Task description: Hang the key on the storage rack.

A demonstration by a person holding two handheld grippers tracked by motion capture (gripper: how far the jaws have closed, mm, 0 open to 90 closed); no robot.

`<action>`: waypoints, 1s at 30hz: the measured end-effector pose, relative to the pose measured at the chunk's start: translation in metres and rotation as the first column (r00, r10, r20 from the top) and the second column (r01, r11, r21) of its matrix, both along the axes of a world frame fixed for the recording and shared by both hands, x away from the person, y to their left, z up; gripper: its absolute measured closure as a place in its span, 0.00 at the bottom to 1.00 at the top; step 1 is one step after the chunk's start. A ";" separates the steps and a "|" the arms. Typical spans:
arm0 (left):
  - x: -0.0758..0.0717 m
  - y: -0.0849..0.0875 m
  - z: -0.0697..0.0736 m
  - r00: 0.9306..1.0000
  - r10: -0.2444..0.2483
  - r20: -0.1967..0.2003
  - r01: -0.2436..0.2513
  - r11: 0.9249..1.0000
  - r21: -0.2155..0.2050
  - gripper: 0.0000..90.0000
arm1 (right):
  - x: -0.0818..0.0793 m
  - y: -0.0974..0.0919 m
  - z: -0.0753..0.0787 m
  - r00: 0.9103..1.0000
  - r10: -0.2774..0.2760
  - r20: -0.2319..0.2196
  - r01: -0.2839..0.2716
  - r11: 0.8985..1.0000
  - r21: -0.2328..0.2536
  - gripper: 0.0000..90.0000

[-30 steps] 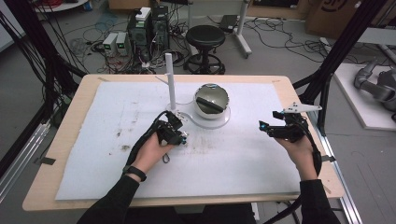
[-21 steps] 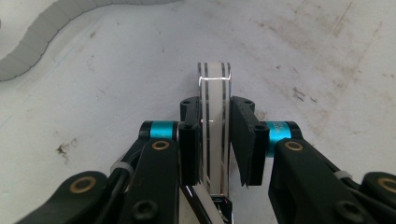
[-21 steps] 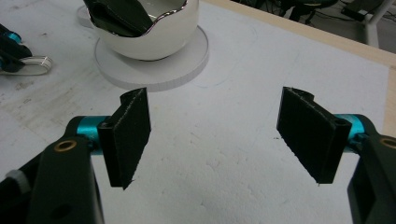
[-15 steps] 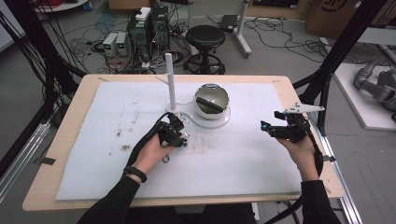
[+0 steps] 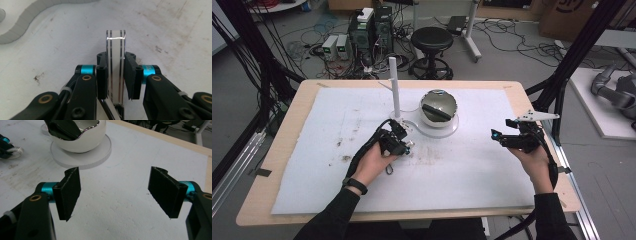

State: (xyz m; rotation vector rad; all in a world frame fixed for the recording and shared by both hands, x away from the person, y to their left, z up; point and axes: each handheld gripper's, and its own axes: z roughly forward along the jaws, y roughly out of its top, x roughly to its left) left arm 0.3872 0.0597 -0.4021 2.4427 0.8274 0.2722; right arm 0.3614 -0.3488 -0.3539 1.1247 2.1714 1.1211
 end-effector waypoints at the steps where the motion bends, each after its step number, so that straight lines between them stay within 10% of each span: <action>1: -0.001 0.001 0.003 1.000 0.000 0.009 0.000 1.000 -0.015 0.82 | 0.000 0.000 0.000 1.000 0.000 0.003 0.000 1.000 -0.002 0.30; 12: -0.015 0.030 0.034 0.996 0.010 0.083 0.008 0.978 -0.209 0.82 | 0.000 0.000 0.001 1.000 -0.001 0.004 0.001 1.000 0.000 0.30; 30: -0.007 0.059 0.079 0.983 0.071 0.170 -0.007 0.937 -0.350 0.82 | 0.000 -0.001 0.001 1.000 -0.004 0.004 0.004 1.000 0.000 0.30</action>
